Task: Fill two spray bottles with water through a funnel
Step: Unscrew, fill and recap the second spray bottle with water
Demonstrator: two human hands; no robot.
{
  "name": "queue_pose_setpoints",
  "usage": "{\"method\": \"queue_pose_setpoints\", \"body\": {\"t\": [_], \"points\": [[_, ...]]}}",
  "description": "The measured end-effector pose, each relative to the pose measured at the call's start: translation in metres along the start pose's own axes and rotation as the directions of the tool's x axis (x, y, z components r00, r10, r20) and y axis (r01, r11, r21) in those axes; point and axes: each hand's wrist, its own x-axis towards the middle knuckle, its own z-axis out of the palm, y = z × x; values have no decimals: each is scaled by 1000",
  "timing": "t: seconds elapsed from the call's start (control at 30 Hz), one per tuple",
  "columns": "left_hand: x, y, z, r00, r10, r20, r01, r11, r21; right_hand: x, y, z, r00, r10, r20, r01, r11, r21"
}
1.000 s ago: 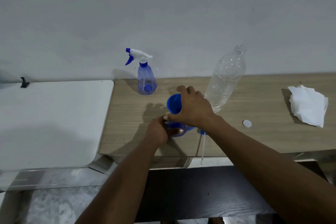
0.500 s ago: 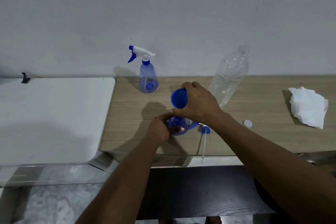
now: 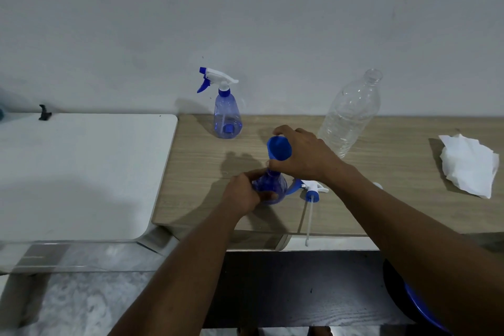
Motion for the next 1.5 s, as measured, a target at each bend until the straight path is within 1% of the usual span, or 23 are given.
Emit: {"method": "queue_pose_setpoints", "body": {"t": [0.07, 0.17, 0.23, 0.33, 0.4, 0.47, 0.53, 0.57, 0.6, 0.67, 0.73, 0.77, 0.83, 0.9, 0.97, 1.03, 1.07, 1.17, 1.27, 1.33, 1.4, 1.5], "points": [[-3, -2, -3, 1000, 23, 4, -23, 999, 39, 5, 7, -1, 998, 43, 39, -48, 988, 146], [-7, -7, -8, 996, 91, -15, -90, 993, 70, 11, 17, 0, 986, 130, 103, -160, 908, 388], [-9, -8, -9, 994, 107, -26, -105, 991, 80, 15, 23, 0, 972, 171, 161, -228, 848, 479], [-8, -9, -9, 993, 114, -23, -111, 989, 100, 19, 34, 4, 948, 211, 239, -312, 771, 555], [-7, -10, -9, 992, 122, -20, -120, 988, 97, 22, 44, 7, 928, 216, 304, -367, 678, 638], [-6, -13, -9, 991, 128, -30, -125, 988, 86, 25, 50, 10, 904, 229, 361, -427, 541, 725], [-6, -15, -10, 991, 132, -32, -129, 987, 95, 30, 53, 14, 875, 278, 396, -480, 395, 784], [-7, -15, -10, 990, 135, -33, -131, 986, 105, 33, 52, 18, 866, 297, 402, -490, 346, 800], [-7, -15, -10, 990, 138, -32, -134, 985, 113, 40, 53, 25, 865, 301, 402, -489, 327, 809], [-7, -16, -10, 990, 139, -40, -133, 984, 123, 52, 52, 40, 889, 322, 327, -441, 401, 803], [-5, -16, -11, 988, 147, -52, -139, 983, 122, 64, 52, 59, 899, 407, 162, -379, 539, 752], [-5, -17, -11, 987, 149, -54, -141, 983, 118, 64, 49, 66, 901, 427, 74, -350, 618, 704], [-5, -17, -11, 987, 149, -60, -142, 984, 109, 64, 48, 80, 921, 388, -49, -291, 763, 577], [-5, -18, -11, 985, 159, -64, -152, 982, 109, 61, 49, 89, 936, 345, -74, -273, 842, 466], [-4, -18, -11, 984, 165, -61, -156, 980, 125, 59, 55, 95, 944, 328, -45, -292, 889, 352], [-3, -19, -11, 986, 159, -52, -151, 980, 127, 57, 61, 98, 947, 321, -15, -307, 917, 256], [-3, -20, -11, 987, 154, -51, -147, 981, 123, 55, 64, 100, 949, 316, -9, -305, 923, 235], [-1, -21, -10, 987, 155, -50, -147, 980, 136, 47, 69, 94, 953, 303, -21, -288, 924, 253], [0, -23, -9, 988, 147, -37, -142, 983, 120, 35, 81, 86, 956, 284, -70, -254, 924, 284], [0, -22, -8, 989, 144, -30, -140, 985, 103, 22, 95, 82, 959, 268, -90, -242, 943, 227], [2, -21, -6, 989, 142, -29, -139, 986, 97, 9, 109, 80, 960, 276, -54, -267, 954, 134], [5, -18, -4, 990, 139, -23, -136, 984, 115, -4, 123, 81, 947, 317, 55, -318, 948, 14]]}}
